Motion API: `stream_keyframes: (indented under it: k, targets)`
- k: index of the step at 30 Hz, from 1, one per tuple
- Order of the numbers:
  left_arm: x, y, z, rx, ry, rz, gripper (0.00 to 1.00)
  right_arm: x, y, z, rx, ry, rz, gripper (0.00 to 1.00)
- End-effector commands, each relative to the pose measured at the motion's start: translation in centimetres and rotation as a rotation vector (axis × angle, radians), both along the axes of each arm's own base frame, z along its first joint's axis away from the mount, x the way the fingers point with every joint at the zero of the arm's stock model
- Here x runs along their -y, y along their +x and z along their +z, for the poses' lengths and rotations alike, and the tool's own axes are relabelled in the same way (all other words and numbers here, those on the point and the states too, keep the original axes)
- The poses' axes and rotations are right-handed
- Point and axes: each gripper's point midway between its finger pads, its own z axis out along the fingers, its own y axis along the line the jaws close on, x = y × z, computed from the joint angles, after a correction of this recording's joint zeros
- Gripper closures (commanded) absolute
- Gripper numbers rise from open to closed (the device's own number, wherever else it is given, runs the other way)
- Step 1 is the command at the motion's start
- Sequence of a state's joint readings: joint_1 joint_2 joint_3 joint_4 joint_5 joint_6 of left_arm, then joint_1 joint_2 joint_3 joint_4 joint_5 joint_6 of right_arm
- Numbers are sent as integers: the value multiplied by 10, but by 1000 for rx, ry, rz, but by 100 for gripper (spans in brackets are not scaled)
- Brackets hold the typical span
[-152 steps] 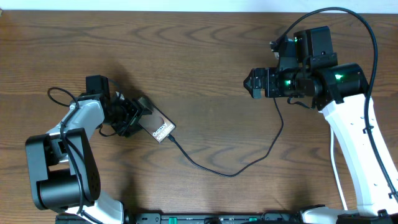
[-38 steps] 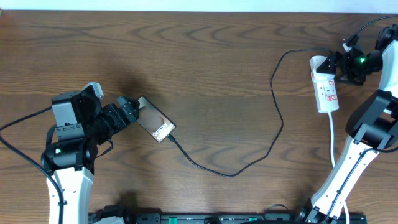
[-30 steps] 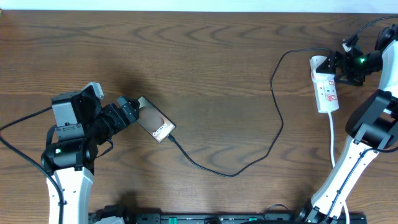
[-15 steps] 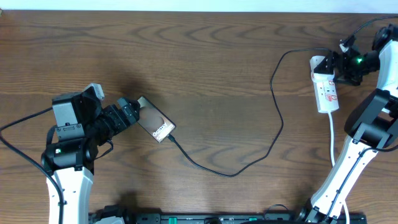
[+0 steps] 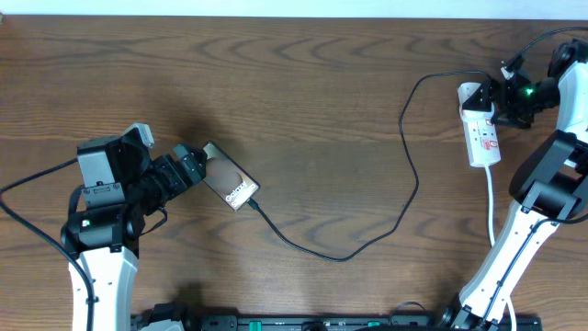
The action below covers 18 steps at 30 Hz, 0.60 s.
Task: Plug charger to phone and switch on socket
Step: 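Press the orange switch beside the charger down with the right gripper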
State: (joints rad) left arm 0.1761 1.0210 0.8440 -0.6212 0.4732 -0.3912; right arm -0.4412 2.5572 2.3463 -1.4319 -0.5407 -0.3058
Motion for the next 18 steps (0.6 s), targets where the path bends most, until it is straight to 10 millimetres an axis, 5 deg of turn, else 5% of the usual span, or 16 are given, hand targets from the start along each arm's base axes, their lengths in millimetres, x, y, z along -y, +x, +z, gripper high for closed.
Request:
stream_keyframes:
  k: [1,18]
  targets:
    - [1,1,2,10,4,-18,3,-30,-1,-14,-49,70,19,1]
    - [1,0,1,7,11,-27,3,-65,4,-7,-39,140,65,1]
